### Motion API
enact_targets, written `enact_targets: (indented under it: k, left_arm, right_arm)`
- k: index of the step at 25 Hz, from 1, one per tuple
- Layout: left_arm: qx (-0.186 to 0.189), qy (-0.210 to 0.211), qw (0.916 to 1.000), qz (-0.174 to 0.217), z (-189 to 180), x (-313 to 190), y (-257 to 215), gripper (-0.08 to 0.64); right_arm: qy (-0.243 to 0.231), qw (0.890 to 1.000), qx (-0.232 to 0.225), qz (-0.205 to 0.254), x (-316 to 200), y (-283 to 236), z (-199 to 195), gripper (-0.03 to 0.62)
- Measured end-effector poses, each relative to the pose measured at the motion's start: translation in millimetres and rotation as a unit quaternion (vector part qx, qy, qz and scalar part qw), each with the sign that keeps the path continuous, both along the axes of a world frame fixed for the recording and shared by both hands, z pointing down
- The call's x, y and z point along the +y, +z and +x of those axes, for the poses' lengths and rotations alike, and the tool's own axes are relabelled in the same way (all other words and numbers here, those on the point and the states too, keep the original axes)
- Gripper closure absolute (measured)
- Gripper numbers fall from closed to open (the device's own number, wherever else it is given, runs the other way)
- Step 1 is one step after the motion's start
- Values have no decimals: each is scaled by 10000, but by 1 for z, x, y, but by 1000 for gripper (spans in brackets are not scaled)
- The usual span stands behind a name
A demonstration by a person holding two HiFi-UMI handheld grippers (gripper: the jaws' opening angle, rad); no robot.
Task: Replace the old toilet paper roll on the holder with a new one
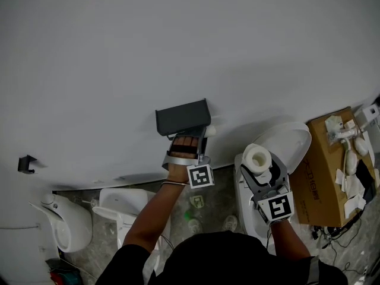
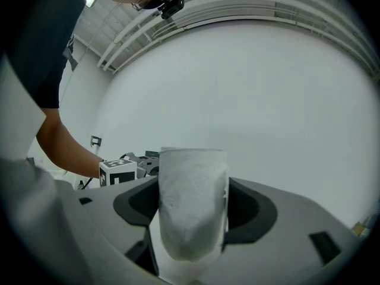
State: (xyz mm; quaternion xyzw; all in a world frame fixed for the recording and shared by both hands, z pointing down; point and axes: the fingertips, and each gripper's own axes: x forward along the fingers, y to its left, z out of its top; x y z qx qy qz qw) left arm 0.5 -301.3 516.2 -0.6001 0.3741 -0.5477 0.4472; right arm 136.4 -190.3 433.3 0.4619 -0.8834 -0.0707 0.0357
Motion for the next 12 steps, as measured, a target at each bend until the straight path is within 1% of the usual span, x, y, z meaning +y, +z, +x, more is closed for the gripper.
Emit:
enact_targets:
  k: [5, 8, 12]
  left_arm:
    - [-193, 358, 9990, 164, 25, -3, -1, 382]
    - [-241, 462, 9984, 207, 35, -6, -1, 382]
    - [-213, 547, 9980, 216, 52, -10, -1, 382]
  right_arm:
    - [393, 9989, -128, -211, 0, 9, 29, 285]
    - [554, 9983, -102, -126, -1, 4, 43, 285]
    - [748, 9970, -99, -154, 2, 3, 60, 285]
